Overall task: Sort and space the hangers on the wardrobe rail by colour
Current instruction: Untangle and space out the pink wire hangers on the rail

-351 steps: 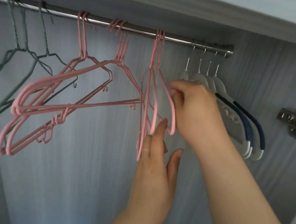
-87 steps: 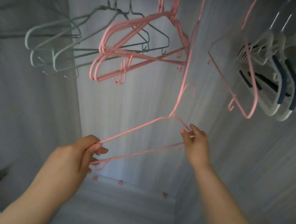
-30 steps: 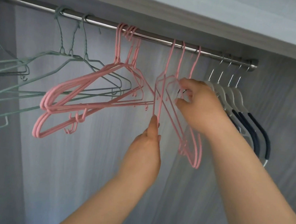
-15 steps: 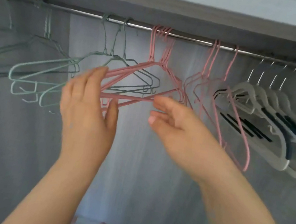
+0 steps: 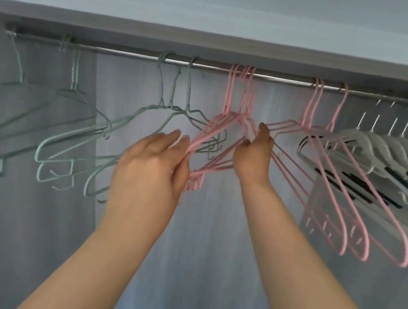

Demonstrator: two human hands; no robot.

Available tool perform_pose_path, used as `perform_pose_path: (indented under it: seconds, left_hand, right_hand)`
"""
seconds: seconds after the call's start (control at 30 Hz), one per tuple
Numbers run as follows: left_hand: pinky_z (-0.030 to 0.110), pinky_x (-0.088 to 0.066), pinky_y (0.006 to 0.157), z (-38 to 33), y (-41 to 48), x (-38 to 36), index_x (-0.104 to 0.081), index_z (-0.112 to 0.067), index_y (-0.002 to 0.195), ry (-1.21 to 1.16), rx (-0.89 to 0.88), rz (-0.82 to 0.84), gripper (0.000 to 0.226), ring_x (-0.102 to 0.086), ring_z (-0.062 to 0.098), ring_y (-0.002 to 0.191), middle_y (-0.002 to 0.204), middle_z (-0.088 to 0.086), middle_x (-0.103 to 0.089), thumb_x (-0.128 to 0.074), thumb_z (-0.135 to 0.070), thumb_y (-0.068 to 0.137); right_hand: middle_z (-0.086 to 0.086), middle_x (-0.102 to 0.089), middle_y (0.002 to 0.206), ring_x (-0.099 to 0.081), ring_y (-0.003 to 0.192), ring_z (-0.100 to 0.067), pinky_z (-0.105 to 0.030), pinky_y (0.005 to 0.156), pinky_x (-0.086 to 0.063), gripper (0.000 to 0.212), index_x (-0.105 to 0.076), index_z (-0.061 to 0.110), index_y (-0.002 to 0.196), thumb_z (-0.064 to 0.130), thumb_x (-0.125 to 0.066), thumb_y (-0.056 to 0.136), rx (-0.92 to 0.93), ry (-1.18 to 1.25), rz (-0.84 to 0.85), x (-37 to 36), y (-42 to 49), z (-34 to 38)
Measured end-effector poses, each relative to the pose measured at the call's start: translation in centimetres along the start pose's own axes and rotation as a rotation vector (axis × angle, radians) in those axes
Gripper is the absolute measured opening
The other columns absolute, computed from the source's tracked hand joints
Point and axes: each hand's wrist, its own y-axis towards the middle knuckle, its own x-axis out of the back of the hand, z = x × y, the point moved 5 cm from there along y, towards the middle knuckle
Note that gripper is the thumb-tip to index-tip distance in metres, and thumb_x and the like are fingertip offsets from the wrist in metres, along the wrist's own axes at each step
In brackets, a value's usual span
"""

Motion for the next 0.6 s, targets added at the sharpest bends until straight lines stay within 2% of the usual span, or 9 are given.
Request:
perform_pose_path:
  seconds: [0.03, 0.1, 0.2, 0.27, 0.3, 0.4, 0.47, 0.53, 0.6]
  left_hand:
    - [0.032, -0.044, 0.082, 0.0, 0.4, 0.2, -0.067, -0.005, 0.1, -0.004, -0.037, -0.019, 0.032, -0.063, 0.033, 0.09, 0.102, 0.014, -0.07, -0.047, -0.017, 0.079]
    - [0.033, -0.04, 0.079, -0.4, 1.4, 0.6, -0.068, -0.007, 0.098, -0.041, -0.084, -0.046, 0.032, -0.061, 0.033, 0.086, 0.097, 0.012, -0.071, -0.045, -0.019, 0.079]
    - [0.033, -0.042, 0.064, -1.9, 2.7, 0.6, -0.069, -0.008, 0.097, -0.111, -0.138, -0.055, 0.032, -0.053, 0.027, 0.066, 0.071, 0.008, -0.068, -0.044, -0.017, 0.079]
    - [0.025, -0.029, 0.057, -2.9, 3.3, 0.2, -0.069, -0.008, 0.093, -0.123, -0.17, -0.049, 0.032, -0.039, 0.02, 0.054, 0.052, 0.004, -0.058, -0.042, -0.017, 0.079]
    - [0.026, -0.024, 0.055, -3.3, 3.5, 0.1, -0.069, -0.009, 0.09, -0.131, -0.17, -0.047, 0.032, -0.033, 0.017, 0.053, 0.047, 0.002, -0.052, -0.04, -0.017, 0.079]
    - [0.026, -0.014, 0.054, -3.7, 3.9, -0.3, -0.068, -0.009, 0.084, -0.162, -0.152, -0.027, 0.027, -0.029, 0.017, 0.052, 0.048, -0.002, -0.04, -0.042, -0.015, 0.081]
    - [0.027, -0.016, 0.052, -3.9, 4.5, -0.3, -0.066, -0.006, 0.079, -0.168, -0.147, -0.026, 0.018, -0.031, 0.02, 0.051, 0.049, 0.002, -0.041, -0.048, -0.008, 0.081]
    - [0.029, -0.02, 0.048, -4.0, 5.7, 0.0, -0.056, -0.002, 0.068, -0.206, -0.121, -0.015, 0.012, -0.031, 0.023, 0.049, 0.049, 0.003, -0.034, -0.051, -0.002, 0.079]
    - [0.03, -0.018, 0.048, -4.5, 7.0, 0.5, -0.043, -0.005, 0.064, -0.22, -0.091, -0.019, 0.018, -0.03, 0.026, 0.052, 0.05, 0.004, -0.029, -0.048, -0.002, 0.081]
  right_hand:
    - [-0.015, -0.024, 0.15, -0.028, 0.137, -0.026, -0.025, 0.109, -0.023, 0.056, -0.017, 0.008, 0.146, 0.0, -0.033, 0.093, -0.005, -0.021, -0.024, 0.1, 1.1, -0.4]
    - [-0.011, -0.023, 0.153, -0.028, 0.139, -0.024, -0.024, 0.11, -0.022, 0.054, -0.018, 0.01, 0.146, 0.006, -0.035, 0.095, -0.002, -0.061, -0.027, 0.0, 3.2, -1.2]
    - [-0.009, -0.034, 0.15, -0.035, 0.136, -0.023, -0.023, 0.108, -0.026, 0.049, -0.027, 0.011, 0.144, 0.011, -0.038, 0.096, 0.037, -0.112, 0.01, -0.5, 5.5, -1.7]
    - [-0.011, -0.045, 0.142, -0.045, 0.129, -0.025, -0.024, 0.102, -0.034, 0.043, -0.037, 0.009, 0.139, 0.012, -0.037, 0.096, 0.073, -0.159, 0.001, -0.6, 6.6, -1.9]
    - [-0.013, -0.051, 0.137, -0.05, 0.124, -0.027, -0.027, 0.098, -0.038, 0.039, -0.043, 0.008, 0.134, 0.011, -0.037, 0.095, 0.093, -0.167, -0.019, -0.5, 7.1, -1.9]
    - [-0.018, -0.065, 0.112, -0.061, 0.101, -0.033, -0.033, 0.081, -0.046, 0.031, -0.058, 0.004, 0.114, 0.016, -0.035, 0.096, 0.147, -0.194, -0.084, 0.1, 8.5, -1.5]
    - [-0.019, -0.067, 0.102, -0.059, 0.085, -0.03, -0.028, 0.067, -0.04, 0.032, -0.06, 0.003, 0.105, 0.019, -0.033, 0.097, 0.165, -0.228, -0.086, 0.4, 9.4, -1.3]
    - [-0.016, -0.067, 0.103, -0.053, 0.078, -0.023, -0.024, 0.066, -0.033, 0.033, -0.06, 0.005, 0.102, 0.019, -0.031, 0.097, 0.177, -0.267, -0.085, 0.5, 10.3, -1.0]
    - [-0.01, -0.065, 0.104, -0.05, 0.079, -0.019, -0.022, 0.065, -0.033, 0.032, -0.061, 0.01, 0.095, 0.017, -0.03, 0.097, 0.164, -0.286, -0.079, 0.4, 11.1, -1.0]
